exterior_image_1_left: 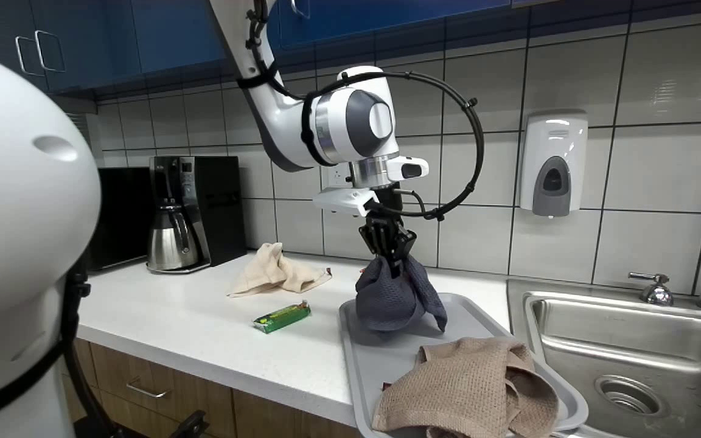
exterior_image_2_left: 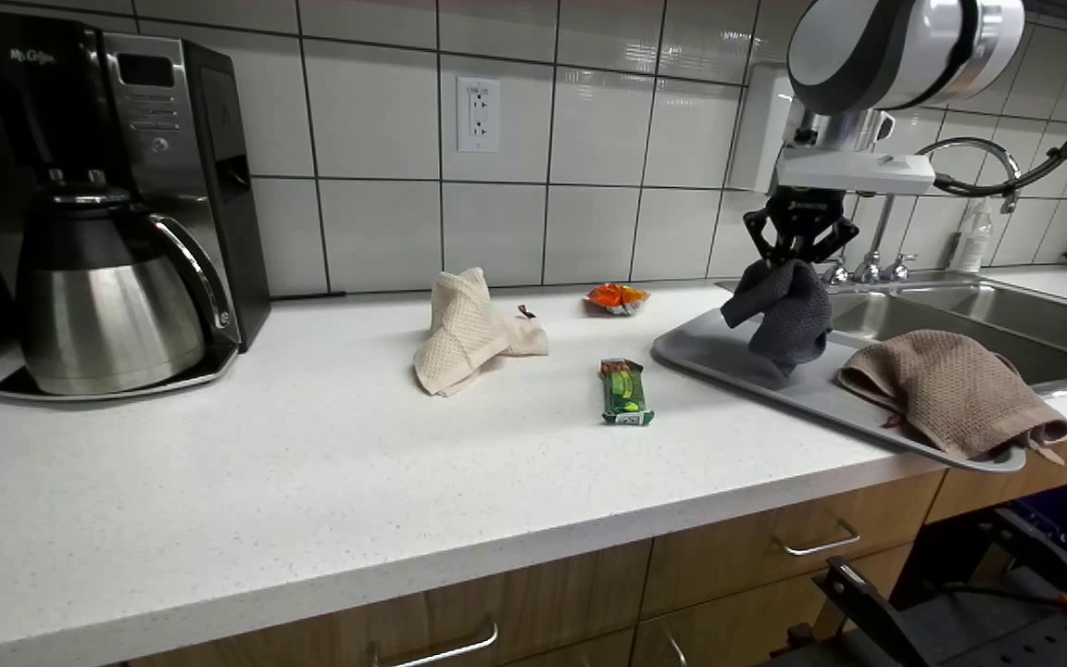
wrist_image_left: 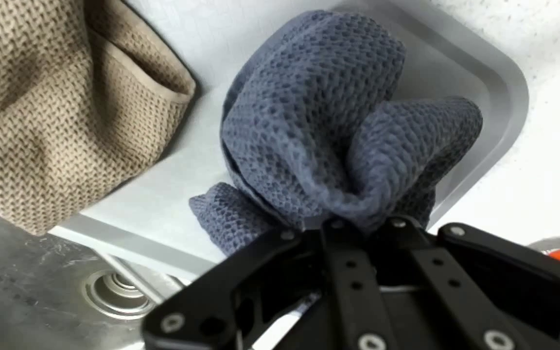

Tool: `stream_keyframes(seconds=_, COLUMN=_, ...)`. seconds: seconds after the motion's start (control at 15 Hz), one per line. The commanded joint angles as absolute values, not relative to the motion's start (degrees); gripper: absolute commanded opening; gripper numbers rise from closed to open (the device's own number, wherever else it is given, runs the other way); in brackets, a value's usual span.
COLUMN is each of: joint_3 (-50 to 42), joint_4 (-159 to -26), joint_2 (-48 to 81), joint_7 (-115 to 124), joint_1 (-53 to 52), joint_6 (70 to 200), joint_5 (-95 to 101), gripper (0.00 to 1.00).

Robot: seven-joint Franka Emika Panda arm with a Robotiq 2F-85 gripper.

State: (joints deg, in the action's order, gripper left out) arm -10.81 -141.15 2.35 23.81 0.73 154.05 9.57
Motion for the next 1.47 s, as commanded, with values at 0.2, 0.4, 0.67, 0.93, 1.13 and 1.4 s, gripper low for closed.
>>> stream_keyframes(seconds=0.2, joint_3=-9.2, joint_4=-135.0, joint_2=4.3, joint_7=24.5, joint_1=2.3, joint_6=152.5, joint_5=10.1, gripper=0.03)
stream_keyframes(seconds=0.4, joint_3=-9.5, joint_4=-131.8, joint_2=6.9, joint_7=23.9, joint_1=2.4, joint_6=153.0, joint_5=9.6, gripper=0.03)
stream_keyframes(seconds=0.67, joint_3=-10.1, joint_4=-126.7, joint_2=11.7, joint_7=23.3, joint_1=2.6, joint_6=153.4, joint_5=8.6, gripper=0.03)
stream_keyframes(seconds=0.93, joint_3=-10.9, joint_4=-120.3, joint_2=17.5, joint_7=22.9, joint_1=2.8, joint_6=153.5, joint_5=7.3, gripper=0.03)
stream_keyframes(seconds=1.13, joint_3=-11.6, joint_4=-115.2, joint_2=21.8, joint_7=23.0, joint_1=2.6, joint_6=153.2, joint_5=6.5, gripper=0.03)
stream_keyframes(seconds=1.4, joint_3=-12.3, joint_4=-108.5, joint_2=27.2, joint_7=23.0, joint_1=2.6, joint_6=152.7, joint_5=4.9, gripper=0.03)
